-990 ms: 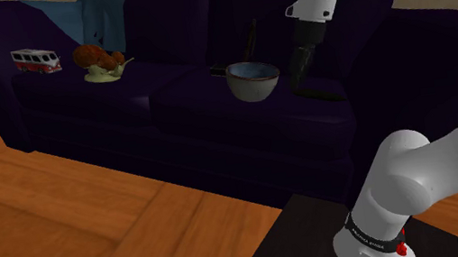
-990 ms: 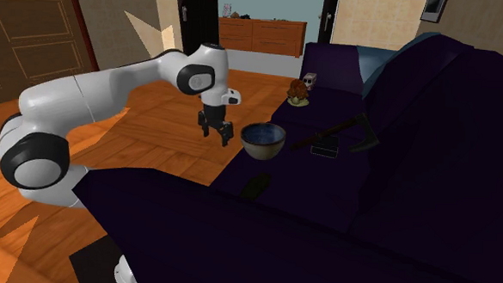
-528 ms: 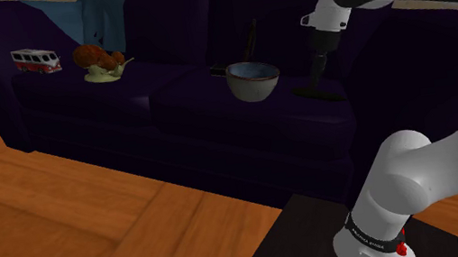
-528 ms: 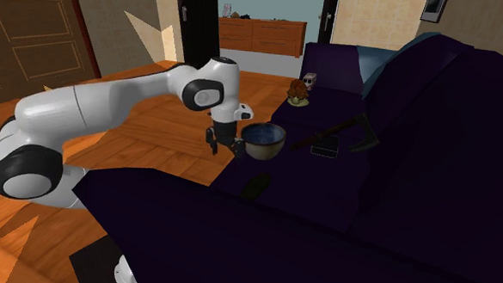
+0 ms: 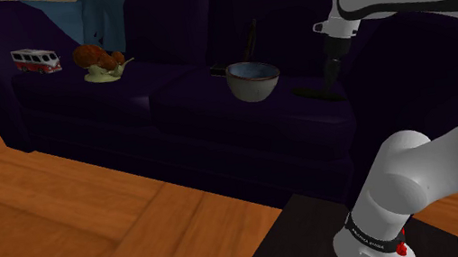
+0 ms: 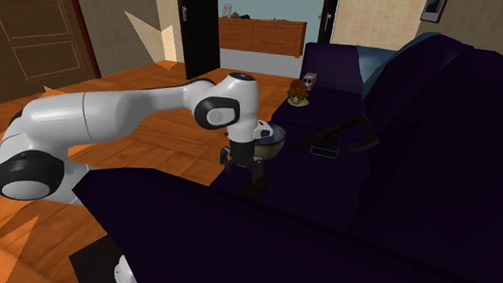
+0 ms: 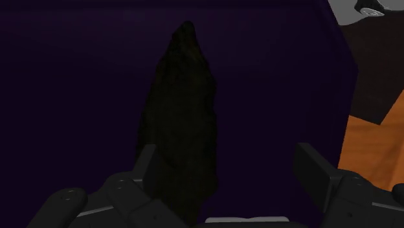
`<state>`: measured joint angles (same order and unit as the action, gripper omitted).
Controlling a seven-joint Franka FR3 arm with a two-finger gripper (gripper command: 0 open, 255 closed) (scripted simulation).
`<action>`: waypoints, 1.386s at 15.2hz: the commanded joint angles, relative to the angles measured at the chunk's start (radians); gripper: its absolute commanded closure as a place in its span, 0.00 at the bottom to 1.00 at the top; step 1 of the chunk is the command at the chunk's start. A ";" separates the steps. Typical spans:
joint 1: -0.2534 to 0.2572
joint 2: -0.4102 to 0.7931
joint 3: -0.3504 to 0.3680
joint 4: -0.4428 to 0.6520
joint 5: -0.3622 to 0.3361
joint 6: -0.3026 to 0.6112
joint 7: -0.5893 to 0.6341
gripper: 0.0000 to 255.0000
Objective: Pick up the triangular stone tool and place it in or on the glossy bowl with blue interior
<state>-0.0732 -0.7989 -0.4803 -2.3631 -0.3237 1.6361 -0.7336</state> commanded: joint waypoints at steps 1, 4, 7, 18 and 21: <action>0.001 0.024 -0.050 0.018 -0.036 0.023 -0.066 0.00; 0.001 0.036 -0.081 0.000 -0.057 0.060 -0.092 0.00; -0.003 0.034 -0.094 -0.039 -0.068 0.098 -0.089 0.00; -0.006 0.035 -0.105 -0.071 -0.078 0.131 -0.087 0.00; -0.006 0.035 -0.105 -0.071 -0.078 0.131 -0.087 1.00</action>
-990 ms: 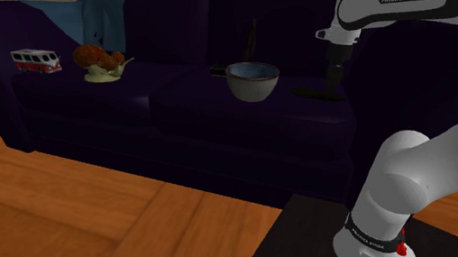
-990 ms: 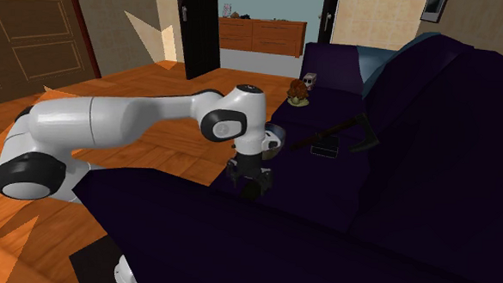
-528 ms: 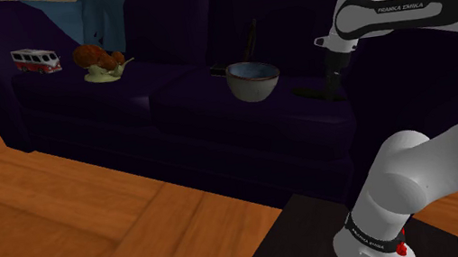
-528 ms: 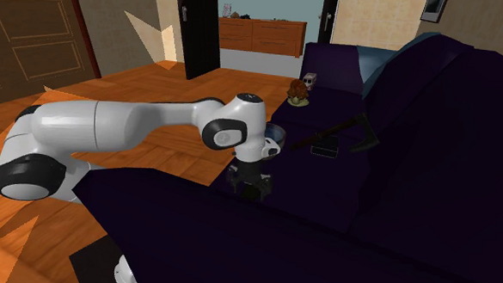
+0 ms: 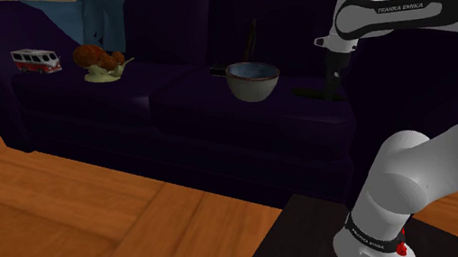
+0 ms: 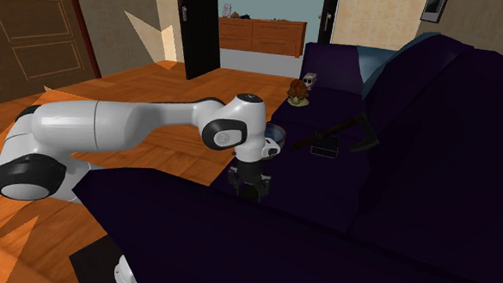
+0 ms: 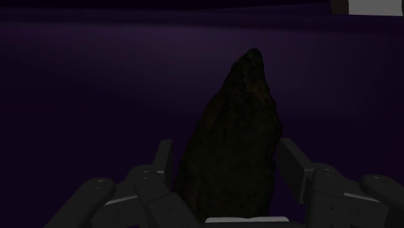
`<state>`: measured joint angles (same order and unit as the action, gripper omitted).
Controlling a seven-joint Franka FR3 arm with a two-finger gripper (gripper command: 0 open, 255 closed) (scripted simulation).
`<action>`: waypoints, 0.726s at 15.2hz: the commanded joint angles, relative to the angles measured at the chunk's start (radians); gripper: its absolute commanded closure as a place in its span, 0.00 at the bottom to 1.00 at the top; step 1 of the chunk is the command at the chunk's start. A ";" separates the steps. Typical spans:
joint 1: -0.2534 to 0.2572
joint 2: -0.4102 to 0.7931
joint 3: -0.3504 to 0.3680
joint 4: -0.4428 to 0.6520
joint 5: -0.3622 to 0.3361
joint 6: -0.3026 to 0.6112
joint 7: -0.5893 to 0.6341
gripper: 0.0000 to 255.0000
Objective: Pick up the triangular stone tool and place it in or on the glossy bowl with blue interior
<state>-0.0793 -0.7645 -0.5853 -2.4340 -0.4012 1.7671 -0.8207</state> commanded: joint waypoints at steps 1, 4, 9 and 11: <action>0.000 0.000 0.000 0.000 0.000 0.000 0.000 1.00; 0.000 0.000 0.000 0.000 0.000 0.000 0.000 1.00; 0.003 0.001 0.009 0.025 0.007 -0.025 -0.002 1.00; 0.006 0.002 0.017 0.051 0.015 -0.051 -0.004 1.00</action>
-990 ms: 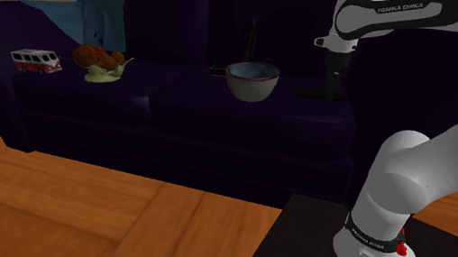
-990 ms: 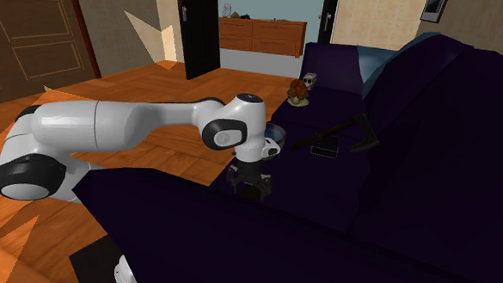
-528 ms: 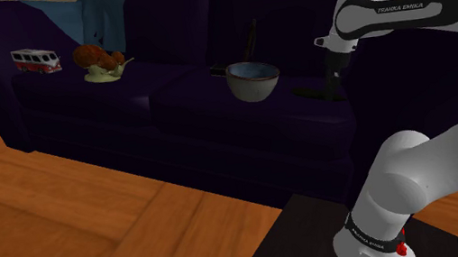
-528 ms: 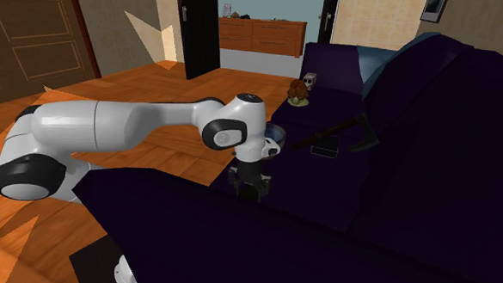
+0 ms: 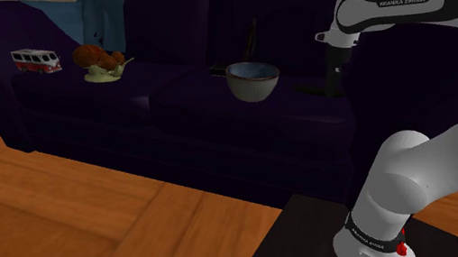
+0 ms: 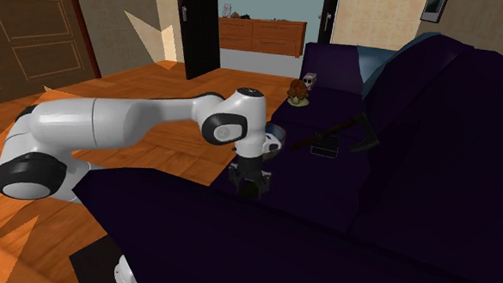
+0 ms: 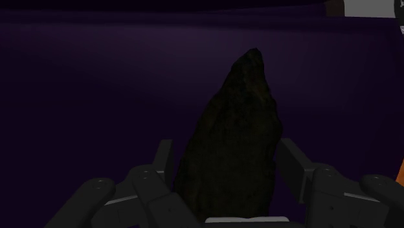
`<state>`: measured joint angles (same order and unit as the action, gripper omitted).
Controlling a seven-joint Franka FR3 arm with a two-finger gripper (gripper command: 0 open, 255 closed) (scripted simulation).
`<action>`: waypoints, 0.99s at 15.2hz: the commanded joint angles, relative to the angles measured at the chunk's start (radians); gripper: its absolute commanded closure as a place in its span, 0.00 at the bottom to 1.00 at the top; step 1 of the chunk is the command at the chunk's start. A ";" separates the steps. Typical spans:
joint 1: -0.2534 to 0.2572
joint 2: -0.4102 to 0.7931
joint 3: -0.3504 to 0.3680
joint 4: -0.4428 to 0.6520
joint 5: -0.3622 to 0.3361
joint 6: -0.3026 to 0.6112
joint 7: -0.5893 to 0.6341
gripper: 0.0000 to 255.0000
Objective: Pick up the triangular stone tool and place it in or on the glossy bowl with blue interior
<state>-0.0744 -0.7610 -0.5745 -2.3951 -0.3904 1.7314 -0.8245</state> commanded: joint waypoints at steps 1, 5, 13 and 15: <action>0.002 -0.001 0.010 0.026 0.007 -0.027 -0.001 1.00; 0.008 0.005 0.025 0.081 0.021 -0.077 -0.005 1.00; 0.021 0.028 0.050 0.199 0.047 -0.173 -0.016 1.00; 0.024 0.036 0.056 0.230 0.053 -0.197 -0.018 1.00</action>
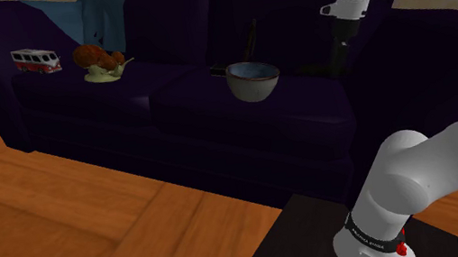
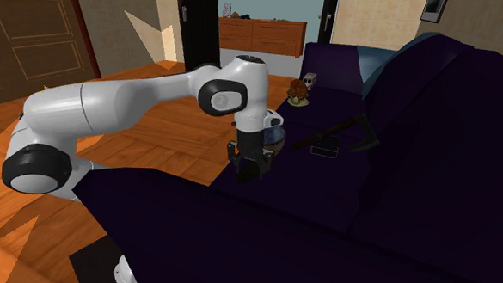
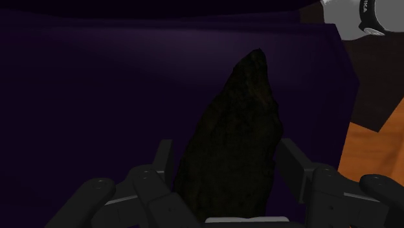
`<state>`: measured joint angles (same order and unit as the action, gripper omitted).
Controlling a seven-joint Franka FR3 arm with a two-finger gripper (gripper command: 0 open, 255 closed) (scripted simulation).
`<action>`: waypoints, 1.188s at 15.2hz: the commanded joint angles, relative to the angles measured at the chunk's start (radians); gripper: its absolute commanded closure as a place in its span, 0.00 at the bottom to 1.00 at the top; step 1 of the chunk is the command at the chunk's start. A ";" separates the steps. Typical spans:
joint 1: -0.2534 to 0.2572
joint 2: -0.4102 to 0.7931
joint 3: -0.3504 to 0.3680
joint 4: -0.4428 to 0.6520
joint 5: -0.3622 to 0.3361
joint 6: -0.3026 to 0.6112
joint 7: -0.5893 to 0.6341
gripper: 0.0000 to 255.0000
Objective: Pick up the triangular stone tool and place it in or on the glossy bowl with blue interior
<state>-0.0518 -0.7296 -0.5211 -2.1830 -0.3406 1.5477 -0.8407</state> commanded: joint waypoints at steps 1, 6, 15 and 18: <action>0.003 0.009 0.005 0.034 0.006 -0.025 -0.004 1.00; 0.012 0.033 0.015 0.116 0.020 -0.084 -0.012 1.00; 0.027 0.083 0.026 0.262 0.041 -0.182 -0.028 1.00; 0.052 0.131 0.059 0.277 0.079 -0.161 0.027 1.00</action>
<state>-0.0083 -0.6155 -0.4734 -1.9142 -0.2751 1.3814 -0.8323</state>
